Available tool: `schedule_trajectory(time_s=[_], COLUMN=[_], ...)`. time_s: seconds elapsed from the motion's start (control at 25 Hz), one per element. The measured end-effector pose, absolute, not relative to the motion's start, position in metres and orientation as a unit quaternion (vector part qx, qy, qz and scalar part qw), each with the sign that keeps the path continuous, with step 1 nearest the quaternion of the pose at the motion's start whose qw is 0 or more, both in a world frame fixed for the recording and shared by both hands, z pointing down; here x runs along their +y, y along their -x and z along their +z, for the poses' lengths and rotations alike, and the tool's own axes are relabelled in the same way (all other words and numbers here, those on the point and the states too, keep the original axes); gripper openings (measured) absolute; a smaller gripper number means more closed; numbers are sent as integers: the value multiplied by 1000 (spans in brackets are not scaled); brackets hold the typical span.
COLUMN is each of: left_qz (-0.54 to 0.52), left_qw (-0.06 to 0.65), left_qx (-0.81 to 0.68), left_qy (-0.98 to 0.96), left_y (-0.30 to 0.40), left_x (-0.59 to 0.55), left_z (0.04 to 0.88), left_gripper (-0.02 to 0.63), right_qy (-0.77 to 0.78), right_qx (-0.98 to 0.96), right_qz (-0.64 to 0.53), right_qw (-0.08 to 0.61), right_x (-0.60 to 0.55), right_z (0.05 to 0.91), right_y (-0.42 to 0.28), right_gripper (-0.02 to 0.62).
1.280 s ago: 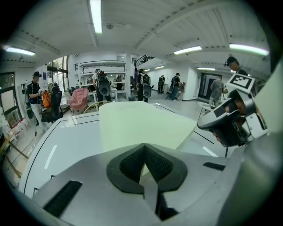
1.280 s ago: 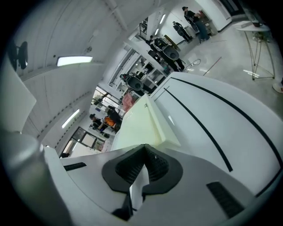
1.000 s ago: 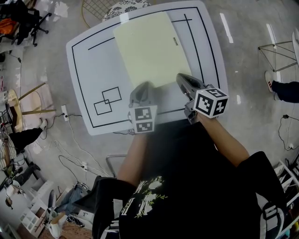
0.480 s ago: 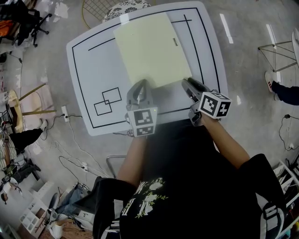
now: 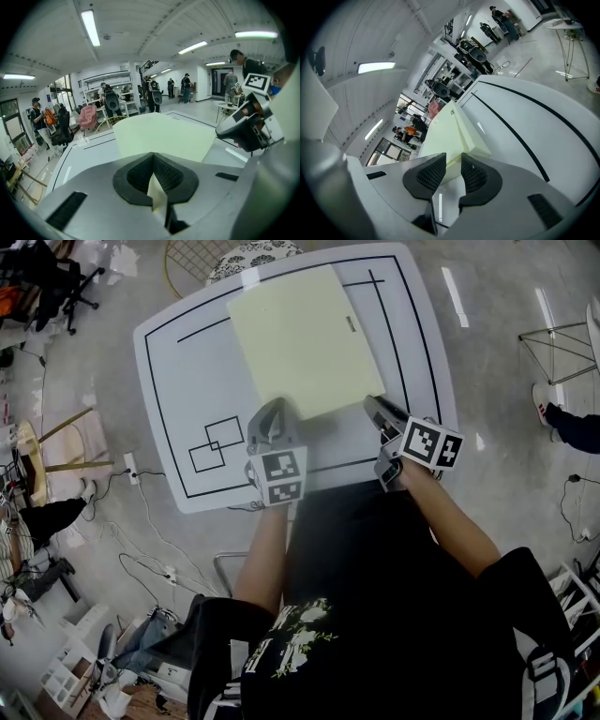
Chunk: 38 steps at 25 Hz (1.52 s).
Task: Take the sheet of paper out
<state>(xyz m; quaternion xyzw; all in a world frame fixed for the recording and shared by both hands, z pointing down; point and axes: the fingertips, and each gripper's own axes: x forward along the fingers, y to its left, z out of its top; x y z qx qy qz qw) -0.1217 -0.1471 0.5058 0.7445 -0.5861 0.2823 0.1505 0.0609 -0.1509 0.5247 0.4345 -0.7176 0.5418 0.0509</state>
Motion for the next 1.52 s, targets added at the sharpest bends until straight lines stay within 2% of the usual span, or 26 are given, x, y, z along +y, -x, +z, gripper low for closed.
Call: schedule_trajectory(time_s=[0.12,0.44,0.76,0.92,1.52], left_qz=[287,294,310,299,231], left_qw=[150,142,145,146,163], left_qx=[-580,-572,-566,-572,-624], left_qy=[-747,-752,-750,-750,-729], left_y=[118,112,112,115,132], left_x=[-146,-147,-145,-147,-131], left_z=[510,513,524,520,479], left_gripper=[0,0,0,0,0], right_qy=[-441,-458,-438,-414,-260], right_qx=[-711,-747,-837,-872,-946], right_qz=[546,477,302,224,138], right_qw=[49,70,130,135,133], right_x=[-155,-161,-160,-157,-110], right_z=[528,522,486,454,394], right_y=[-63,-64,-49,-37,35], right_gripper=[46,6,0,-2,0])
